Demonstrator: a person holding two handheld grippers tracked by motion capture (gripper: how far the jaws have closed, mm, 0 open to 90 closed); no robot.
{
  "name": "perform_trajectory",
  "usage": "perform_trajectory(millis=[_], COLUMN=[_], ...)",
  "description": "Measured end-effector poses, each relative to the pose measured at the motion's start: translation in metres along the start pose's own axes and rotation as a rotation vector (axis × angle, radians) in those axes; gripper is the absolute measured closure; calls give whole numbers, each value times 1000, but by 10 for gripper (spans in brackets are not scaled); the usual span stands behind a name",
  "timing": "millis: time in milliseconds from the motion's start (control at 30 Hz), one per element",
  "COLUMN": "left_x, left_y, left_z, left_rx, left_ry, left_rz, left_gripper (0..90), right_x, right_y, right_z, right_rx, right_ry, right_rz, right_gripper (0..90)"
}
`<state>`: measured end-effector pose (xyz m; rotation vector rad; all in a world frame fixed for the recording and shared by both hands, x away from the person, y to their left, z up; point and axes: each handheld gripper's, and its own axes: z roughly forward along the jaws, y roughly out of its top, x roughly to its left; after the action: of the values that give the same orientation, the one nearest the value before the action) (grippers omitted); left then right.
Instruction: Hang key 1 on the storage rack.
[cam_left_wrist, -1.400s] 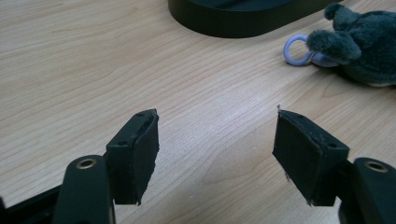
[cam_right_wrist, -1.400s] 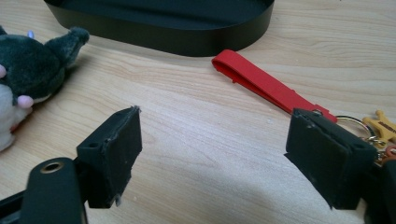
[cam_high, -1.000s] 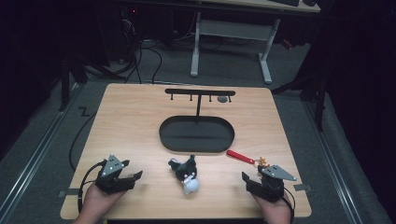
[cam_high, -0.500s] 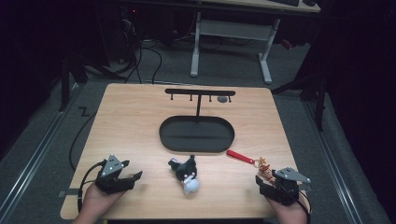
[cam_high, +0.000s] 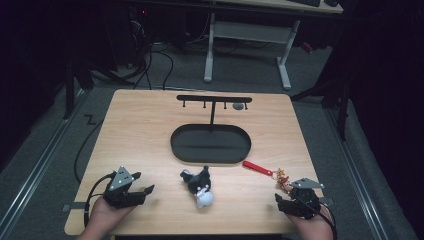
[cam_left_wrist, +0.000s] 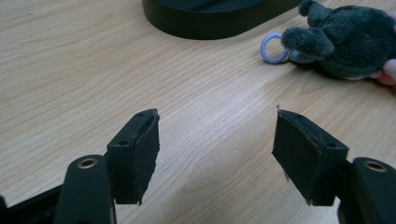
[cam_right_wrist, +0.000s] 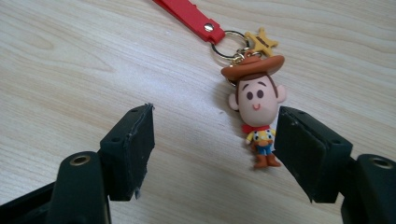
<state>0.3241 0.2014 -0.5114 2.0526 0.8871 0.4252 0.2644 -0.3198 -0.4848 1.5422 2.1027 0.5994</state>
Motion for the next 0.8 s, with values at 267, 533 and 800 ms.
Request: perform_trajectory(millis=[267, 533, 800], left_x=[0, 2, 2], left_y=[0, -1, -1], left_z=[1, 1, 1], left_rx=[-2, 5, 8], left_ry=[4, 6, 0], left_rz=[0, 0, 6], left_gripper=[320, 320, 321], right_x=[-2, -5, -18], right_y=[10, 27, 42], right_z=[1, 10, 14], right_rx=[49, 156, 255], right_ry=[5, 27, 34], right_rz=[-22, -99, -126], right_gripper=[293, 345, 467])
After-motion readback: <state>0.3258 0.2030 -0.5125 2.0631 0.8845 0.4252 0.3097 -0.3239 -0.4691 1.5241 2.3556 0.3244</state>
